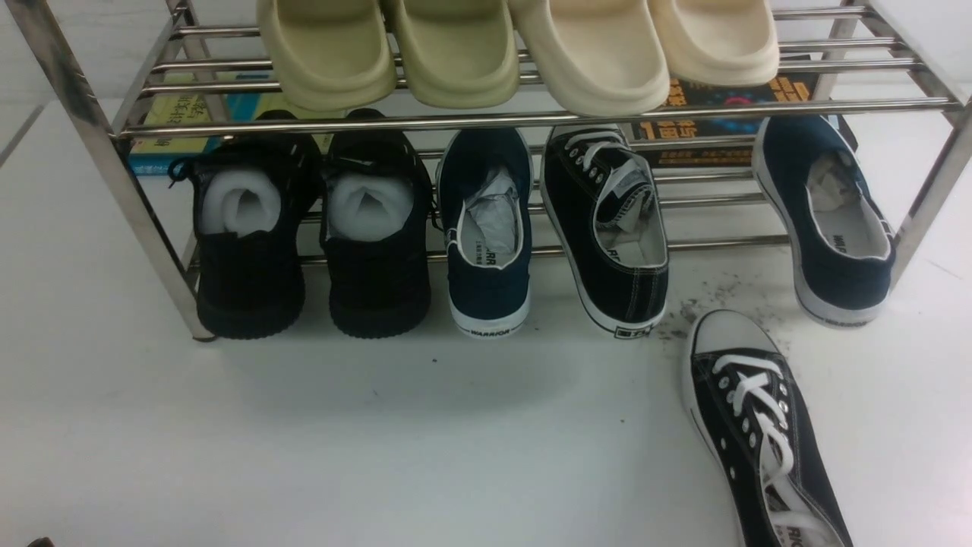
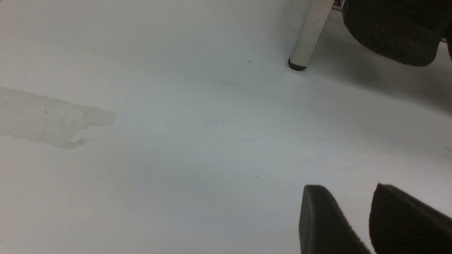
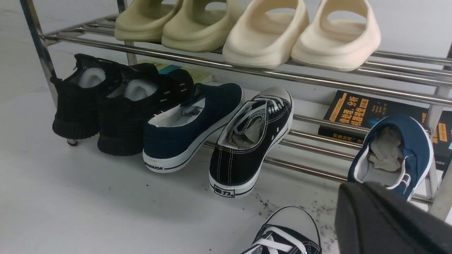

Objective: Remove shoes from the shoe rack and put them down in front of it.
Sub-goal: Use the left arm to clamp a shoe on the right side of the shoe rack

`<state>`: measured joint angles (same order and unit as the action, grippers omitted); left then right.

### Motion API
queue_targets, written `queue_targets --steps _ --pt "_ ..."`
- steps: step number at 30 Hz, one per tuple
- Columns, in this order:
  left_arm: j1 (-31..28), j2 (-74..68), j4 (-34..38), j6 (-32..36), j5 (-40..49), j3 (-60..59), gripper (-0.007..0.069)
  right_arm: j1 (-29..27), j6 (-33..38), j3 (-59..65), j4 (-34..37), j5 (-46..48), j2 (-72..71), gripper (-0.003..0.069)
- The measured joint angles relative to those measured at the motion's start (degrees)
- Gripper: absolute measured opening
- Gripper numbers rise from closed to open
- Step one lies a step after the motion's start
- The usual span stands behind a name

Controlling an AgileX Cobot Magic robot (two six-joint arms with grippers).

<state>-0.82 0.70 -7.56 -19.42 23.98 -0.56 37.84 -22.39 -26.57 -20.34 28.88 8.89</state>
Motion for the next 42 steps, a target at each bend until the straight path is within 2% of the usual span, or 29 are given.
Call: queue_targets --steps 2,5,11,14,24,28,29,31,33,39,42 --pt "0.0 0.0 -0.2 -0.5 0.0 0.0 0.0239 0.0 -0.8 0.1 0.0 0.1 -0.5 0.0001" --pt "0.0 0.0 2.9 -5.4 -0.7 -0.1 0.0239 0.0 -1.6 0.3 -0.2 -0.7 -0.5 0.0003" --pt "0.0 0.0 20.1 -22.9 -2.0 -0.3 0.0239 0.0 -2.2 0.4 -3.9 -4.7 -0.5 0.0006" --pt "0.0 0.0 25.0 -28.2 -2.5 -0.3 0.0239 0.0 -3.9 0.4 -4.6 -5.5 -0.5 0.0006" --pt "0.0 0.0 29.3 -33.2 -6.1 -0.2 0.0237 0.0 -13.0 0.4 -5.0 -1.9 -0.5 0.001" --pt "0.0 0.0 30.5 -29.3 -5.4 3.7 0.019 0.0 -13.5 -0.5 -5.0 -0.6 -0.5 0.0011" --pt "0.0 -0.2 30.5 -25.7 -4.3 7.8 0.0138 0.0 -13.6 -1.4 -5.3 0.4 -0.4 0.0013" --pt "0.0 -1.3 30.6 -22.9 -3.1 10.3 0.0104 0.0 -13.8 -2.3 -5.6 1.4 -0.2 0.0013" --pt "0.0 -7.2 30.4 -17.4 2.0 17.8 0.0024 0.0 -13.8 -4.1 -5.8 4.1 0.9 0.0013" --pt "0.0 -25.5 30.2 -7.1 15.8 29.7 0.0001 0.0 -13.8 -5.6 -6.0 8.6 3.7 0.0013" --pt "0.0 -39.8 30.1 1.0 24.1 38.2 0.0001 0.0 -13.8 -5.6 -6.4 9.6 5.0 0.0013"
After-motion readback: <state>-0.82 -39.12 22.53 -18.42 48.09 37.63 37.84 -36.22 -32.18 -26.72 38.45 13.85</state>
